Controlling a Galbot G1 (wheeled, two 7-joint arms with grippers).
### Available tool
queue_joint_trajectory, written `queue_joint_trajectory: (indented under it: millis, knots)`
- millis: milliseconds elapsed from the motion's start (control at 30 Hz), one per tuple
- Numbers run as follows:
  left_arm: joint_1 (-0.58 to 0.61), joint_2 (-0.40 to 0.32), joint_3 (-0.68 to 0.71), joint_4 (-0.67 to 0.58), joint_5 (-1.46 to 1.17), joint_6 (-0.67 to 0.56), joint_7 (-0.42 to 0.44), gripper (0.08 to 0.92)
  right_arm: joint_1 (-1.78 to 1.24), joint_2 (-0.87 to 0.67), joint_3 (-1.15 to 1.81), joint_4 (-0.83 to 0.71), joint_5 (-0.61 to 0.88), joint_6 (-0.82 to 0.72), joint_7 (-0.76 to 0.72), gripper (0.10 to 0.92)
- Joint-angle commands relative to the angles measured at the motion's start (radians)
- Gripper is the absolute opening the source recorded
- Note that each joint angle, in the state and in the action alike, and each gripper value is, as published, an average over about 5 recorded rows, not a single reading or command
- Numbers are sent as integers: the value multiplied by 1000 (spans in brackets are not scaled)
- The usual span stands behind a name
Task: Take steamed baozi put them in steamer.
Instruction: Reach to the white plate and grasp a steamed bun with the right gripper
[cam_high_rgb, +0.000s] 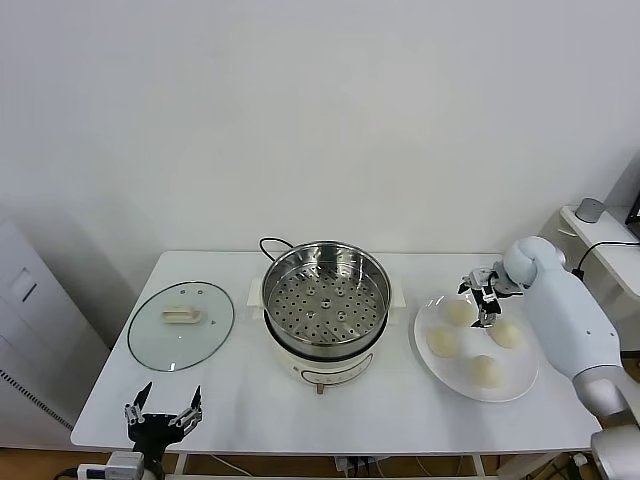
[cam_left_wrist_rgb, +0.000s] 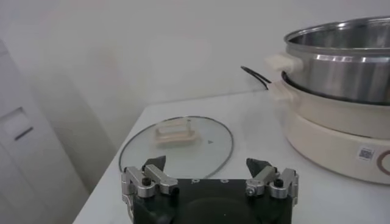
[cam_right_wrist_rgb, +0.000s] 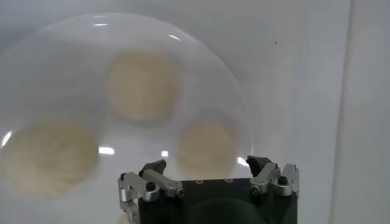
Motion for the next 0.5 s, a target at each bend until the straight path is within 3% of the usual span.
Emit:
queue_joint_trajectory:
  millis: [33, 500]
  knots:
    - [1, 1, 0, 1, 1, 1, 1, 823, 9, 37, 23, -59, -49, 10, 24, 823]
    - [0, 1, 3, 6, 1, 0, 1, 823, 7, 54, 28, -77, -72, 3, 65, 823]
